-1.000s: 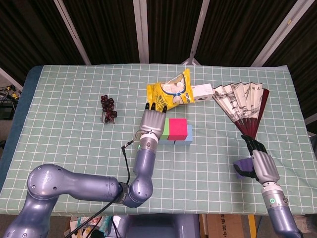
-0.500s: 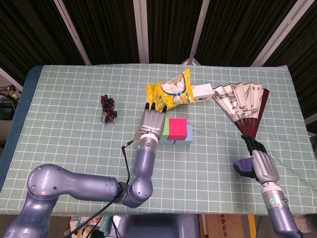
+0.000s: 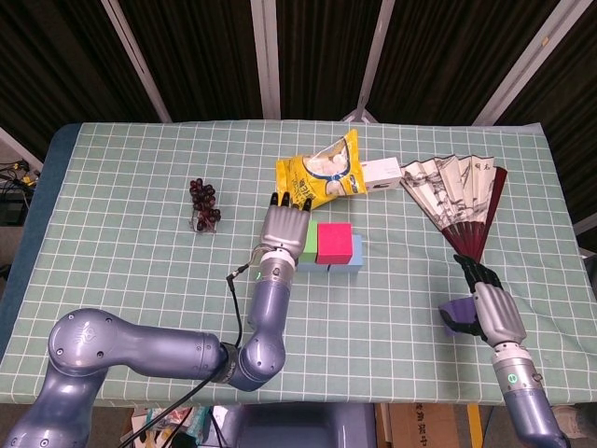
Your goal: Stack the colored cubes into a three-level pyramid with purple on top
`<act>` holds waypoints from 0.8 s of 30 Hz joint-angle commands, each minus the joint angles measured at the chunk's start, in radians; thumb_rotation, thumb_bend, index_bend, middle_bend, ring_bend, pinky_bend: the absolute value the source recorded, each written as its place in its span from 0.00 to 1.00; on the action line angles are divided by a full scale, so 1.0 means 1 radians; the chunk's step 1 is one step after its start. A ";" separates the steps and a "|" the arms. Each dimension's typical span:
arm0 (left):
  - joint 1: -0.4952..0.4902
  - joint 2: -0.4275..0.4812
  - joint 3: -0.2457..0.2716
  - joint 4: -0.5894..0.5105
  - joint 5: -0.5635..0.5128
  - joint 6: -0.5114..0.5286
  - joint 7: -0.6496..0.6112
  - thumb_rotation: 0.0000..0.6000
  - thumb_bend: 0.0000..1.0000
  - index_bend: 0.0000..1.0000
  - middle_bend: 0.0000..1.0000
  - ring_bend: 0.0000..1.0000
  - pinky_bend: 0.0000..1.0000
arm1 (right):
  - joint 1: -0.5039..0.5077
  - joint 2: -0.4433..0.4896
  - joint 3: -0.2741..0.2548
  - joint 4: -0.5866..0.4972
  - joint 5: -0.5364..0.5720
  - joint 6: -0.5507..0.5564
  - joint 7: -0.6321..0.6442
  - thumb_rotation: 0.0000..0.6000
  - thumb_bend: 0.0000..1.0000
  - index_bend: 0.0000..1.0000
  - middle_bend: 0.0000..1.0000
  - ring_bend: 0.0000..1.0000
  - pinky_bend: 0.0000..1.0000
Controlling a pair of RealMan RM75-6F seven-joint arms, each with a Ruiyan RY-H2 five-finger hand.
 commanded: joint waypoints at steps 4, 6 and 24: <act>0.019 0.014 -0.005 -0.030 0.008 0.003 -0.024 1.00 0.11 0.00 0.21 0.03 0.00 | 0.000 0.001 -0.001 0.000 0.002 -0.002 0.000 1.00 0.34 0.00 0.06 0.00 0.00; 0.031 0.025 -0.004 -0.051 0.013 0.005 -0.035 1.00 0.11 0.00 0.21 0.03 0.00 | 0.000 0.002 -0.001 0.000 0.002 -0.002 0.001 1.00 0.34 0.00 0.06 0.00 0.00; 0.102 0.089 0.040 -0.130 0.041 -0.062 -0.107 1.00 0.11 0.00 0.21 0.03 0.00 | 0.003 -0.011 -0.005 0.007 0.006 0.000 -0.017 1.00 0.34 0.00 0.06 0.00 0.00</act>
